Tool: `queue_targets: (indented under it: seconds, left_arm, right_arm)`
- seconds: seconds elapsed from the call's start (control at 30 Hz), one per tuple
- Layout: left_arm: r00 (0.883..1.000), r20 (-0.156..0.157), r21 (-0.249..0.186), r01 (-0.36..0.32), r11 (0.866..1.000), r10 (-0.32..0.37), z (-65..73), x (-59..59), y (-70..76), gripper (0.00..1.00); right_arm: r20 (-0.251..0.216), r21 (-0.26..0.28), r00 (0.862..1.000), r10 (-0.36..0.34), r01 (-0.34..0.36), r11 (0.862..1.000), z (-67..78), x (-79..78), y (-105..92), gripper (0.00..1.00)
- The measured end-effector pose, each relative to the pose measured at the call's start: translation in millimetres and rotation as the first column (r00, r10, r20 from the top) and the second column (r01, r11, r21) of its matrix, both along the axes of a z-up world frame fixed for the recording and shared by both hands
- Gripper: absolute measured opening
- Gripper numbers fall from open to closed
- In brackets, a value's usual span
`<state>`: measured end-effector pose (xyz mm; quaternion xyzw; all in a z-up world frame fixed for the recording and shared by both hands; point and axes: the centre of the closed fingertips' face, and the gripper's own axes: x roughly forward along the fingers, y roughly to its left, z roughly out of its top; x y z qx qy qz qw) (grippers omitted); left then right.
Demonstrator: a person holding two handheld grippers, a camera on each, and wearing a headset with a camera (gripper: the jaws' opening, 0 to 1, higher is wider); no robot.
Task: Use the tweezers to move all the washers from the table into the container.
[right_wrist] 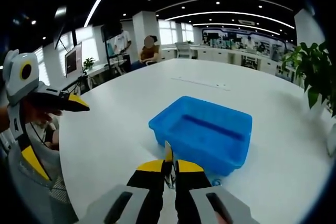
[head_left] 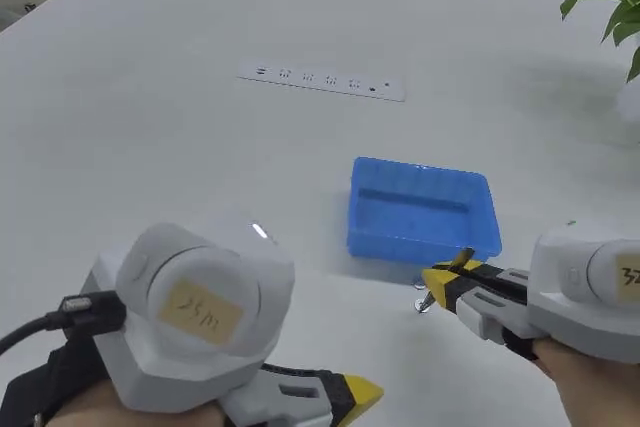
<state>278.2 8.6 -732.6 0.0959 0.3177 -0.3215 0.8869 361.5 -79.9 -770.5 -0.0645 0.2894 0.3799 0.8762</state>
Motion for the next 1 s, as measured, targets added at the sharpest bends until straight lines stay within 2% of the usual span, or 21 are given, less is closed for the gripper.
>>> queue_targets:
  seconds: [0.2,0.33,0.47,0.63,0.8,0.87,1.0]
  left_arm:
    - [1.0,0.004,-0.001,0.01,1.0,-0.01,2.5,3.1,1.4,0.94]
    - [1.0,0.025,0.013,0.018,1.0,-0.019,7.1,8.8,2.6,0.93]
    - [1.0,0.03,-0.007,0.009,1.0,-0.009,10.4,11.3,1.8,0.94]
    - [0.999,0.028,0.006,0.017,1.0,-0.018,8.8,7.9,0.9,0.94]
    - [1.0,0.028,0.008,0.013,1.0,-0.014,9.2,6.2,1.4,0.94]
    - [0.999,0.031,0.011,0.007,1.0,-0.007,9.6,6.7,2.9,0.94]
    - [0.999,0.036,0.009,0.0,1.0,0.0,11.2,6.8,5.3,0.94]
  right_arm:
    - [-0.003,-0.009,1.0,-0.028,0.028,1.0,0.1,2.4,-1.9,0.03]
    - [-0.013,0.008,0.999,-0.042,0.042,0.999,4.8,4.5,-5.9,0.03]
    - [0.0,0.037,0.999,-0.053,0.053,0.998,19.7,6.8,-7.8,0.02]
    - [0.039,0.061,0.998,-0.05,0.048,0.997,43.2,13.6,-6.6,0.03]
    - [0.103,0.115,0.993,-0.056,0.044,0.992,77.0,30.2,-1.9,0.03]
    - [0.122,0.127,0.991,-0.058,0.043,0.991,86.4,37.1,0.1,0.03]
    - [0.143,0.13,0.988,-0.062,0.043,0.991,91.6,48.7,2.1,0.03]
